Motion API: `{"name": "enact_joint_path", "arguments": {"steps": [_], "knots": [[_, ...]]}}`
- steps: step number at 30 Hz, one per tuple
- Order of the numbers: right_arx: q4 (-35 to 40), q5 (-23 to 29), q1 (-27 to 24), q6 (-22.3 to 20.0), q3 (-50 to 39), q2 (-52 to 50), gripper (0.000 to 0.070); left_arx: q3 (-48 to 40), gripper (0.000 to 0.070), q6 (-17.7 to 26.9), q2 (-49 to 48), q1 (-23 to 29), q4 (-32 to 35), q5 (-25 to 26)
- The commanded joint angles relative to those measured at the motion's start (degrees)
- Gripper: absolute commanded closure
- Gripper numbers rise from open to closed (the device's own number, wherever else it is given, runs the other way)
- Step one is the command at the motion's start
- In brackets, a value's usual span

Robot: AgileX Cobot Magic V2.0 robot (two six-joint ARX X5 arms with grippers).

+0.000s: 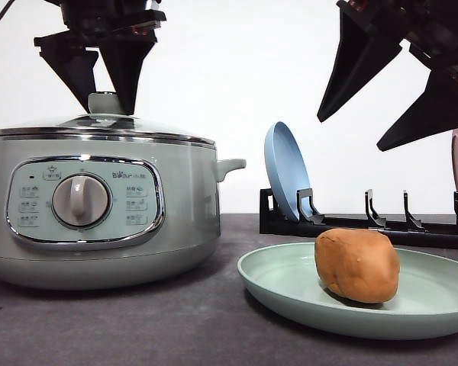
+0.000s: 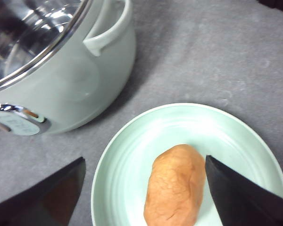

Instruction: Transfer potato from steamer to green plate

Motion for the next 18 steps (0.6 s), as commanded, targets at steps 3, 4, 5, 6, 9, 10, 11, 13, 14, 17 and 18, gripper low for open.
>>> {"name": "enact_joint_path", "arguments": {"steps": [3,4,5,6,9,10,11,13,14,17,18], "knots": [[0.35,-0.90,0.31,-0.66,1.01,0.22,0.0188,1.47,0.0249,0.28,-1.80,-0.45,0.57,-0.26],[0.35,-0.96,0.31,-0.66,1.01,0.22,0.0188,1.74,0.0249,0.11,-2.63,-0.45,0.48,-0.26],[0.35,-1.15,0.31,-0.66,1.01,0.22,0.0188,1.94,0.0249,-0.30,-3.48,-0.45,0.45,-0.26],[0.35,-1.57,0.31,-0.66,1.01,0.21,0.0188,2.07,0.0249,-0.73,-4.42,-0.45,0.44,-0.25],[0.34,-3.85,0.31,-0.66,1.01,0.13,0.0188,2.14,0.0256,-1.16,-7.77,-0.45,0.18,0.26],[0.31,-4.58,0.31,-0.66,1.01,0.04,0.0188,2.14,0.0263,-1.19,-9.00,-0.47,-0.02,0.82],[0.29,-5.45,0.31,-0.66,1.01,-0.02,0.0189,2.14,0.0266,-1.32,-10.13,-0.49,-0.28,1.61],[0.21,-8.02,0.31,-0.67,1.01,-0.20,0.0189,2.14,0.0268,-2.11,-12.51,-0.63,-1.08,3.89],[0.15,-9.43,0.32,-0.68,1.01,-0.30,0.0189,2.14,0.0271,-2.47,-13.64,-0.76,-1.51,5.48],[0.11,-13.71,0.33,-0.66,1.01,-0.46,0.0189,2.14,0.0277,-2.68,-16.91,-0.97,-2.99,11.00],[0.11,-15.18,0.33,-0.66,1.01,-0.48,0.0190,2.14,0.0286,-2.68,-17.85,-1.09,-3.48,12.46]]}}
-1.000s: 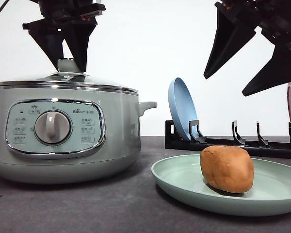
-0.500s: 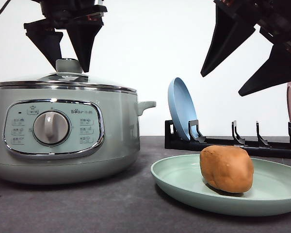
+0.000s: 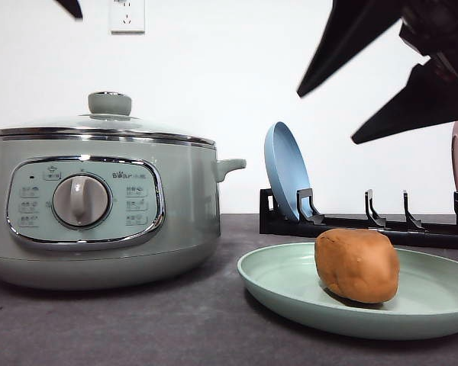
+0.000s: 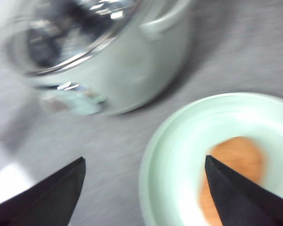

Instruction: Transfer potato from steamer to green plate

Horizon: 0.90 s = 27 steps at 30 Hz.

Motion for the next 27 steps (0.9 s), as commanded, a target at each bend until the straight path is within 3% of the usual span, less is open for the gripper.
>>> {"name": "enact_joint_path", "arguments": {"steps": [1,4,6,7,8,27], "knots": [[0.28,-2.28,0.36,-0.66,1.01,0.17,0.0190,1.66,0.0309,-0.47,-1.00,-0.66,-0.50,2.46],[0.26,-4.93,0.37,-0.63,1.01,0.17,0.0246,1.66,0.0466,-0.45,-3.08,-1.29,-1.50,3.14],[0.21,-5.80,0.42,-0.64,1.01,0.19,0.0463,1.66,0.0616,-0.42,-3.99,-1.35,-1.89,3.14],[0.20,-5.78,0.42,-0.69,1.01,0.18,0.0641,1.66,0.0684,-0.42,-4.32,-1.35,-2.05,3.14],[0.20,-5.74,0.42,-0.78,1.01,0.18,0.0688,1.66,0.0698,-0.43,-4.50,-1.35,-2.15,3.14],[2.77,-5.74,0.42,-0.86,1.01,0.19,0.0694,1.66,0.0696,-0.42,-4.68,-1.33,-2.15,3.12]]}}
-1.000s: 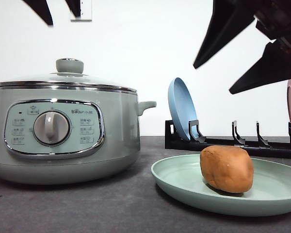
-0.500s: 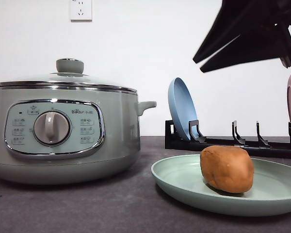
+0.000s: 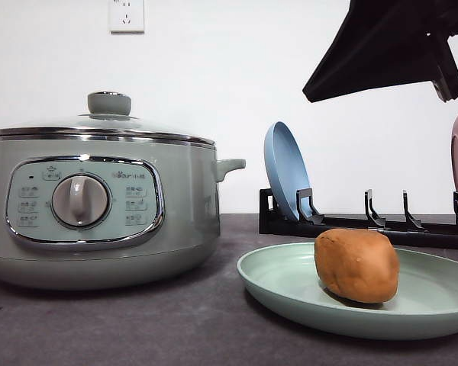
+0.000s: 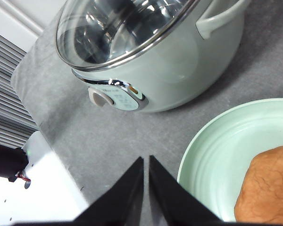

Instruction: Transfer potato from steamer to green plate

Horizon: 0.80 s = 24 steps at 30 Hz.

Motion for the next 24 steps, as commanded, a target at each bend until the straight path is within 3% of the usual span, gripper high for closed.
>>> {"name": "enact_joint_path", "arguments": {"steps": [1,4,8,15,24], "knots": [[0.57,-0.13,0.39,-0.80,1.01,0.22,0.0694,1.66,0.0696,-0.13,0.66,-0.26,0.26,0.11],[0.57,-0.13,0.39,-0.79,1.01,0.22,0.0694,1.66,0.0696,-0.13,0.62,-0.26,0.25,0.11],[0.57,-0.13,0.39,-0.79,1.01,0.22,0.0694,1.45,0.0695,4.98,-2.17,1.10,3.33,-1.42],[0.57,-0.13,0.39,-0.81,1.01,0.22,0.0694,-5.41,0.0695,7.28,-14.85,9.39,27.11,-1.42],[0.57,-0.13,0.39,-0.79,1.01,0.22,0.0694,-36.97,0.0695,7.96,-37.60,24.74,56.55,-2.49]]}}
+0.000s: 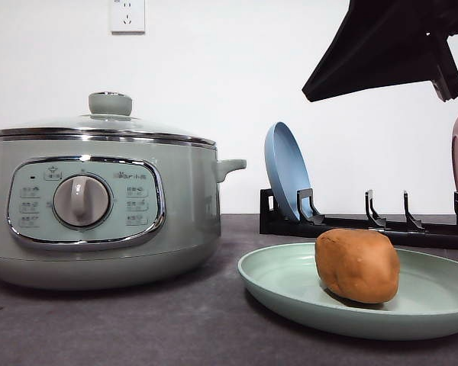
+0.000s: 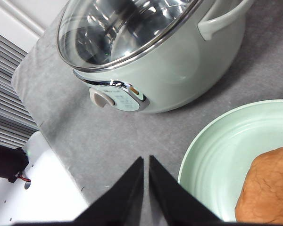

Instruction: Transfer potato from steamer to green plate

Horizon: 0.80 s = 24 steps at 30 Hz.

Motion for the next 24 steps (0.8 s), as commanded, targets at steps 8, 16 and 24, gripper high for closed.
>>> {"name": "enact_joint_path", "arguments": {"steps": [8,16,24], "knots": [[0.55,-0.14,0.39,-0.79,1.01,0.24,0.0694,-33.04,0.0695,1.73,-19.85,7.93,16.34,-2.01],[0.55,-0.13,0.39,-0.80,1.01,0.24,0.0694,-53.08,0.0695,1.07,-32.29,8.49,16.86,-3.02],[0.55,-0.13,0.39,-0.79,1.01,0.24,0.0694,-63.91,0.0695,-0.60,-39.31,8.49,16.66,-3.02]]}}
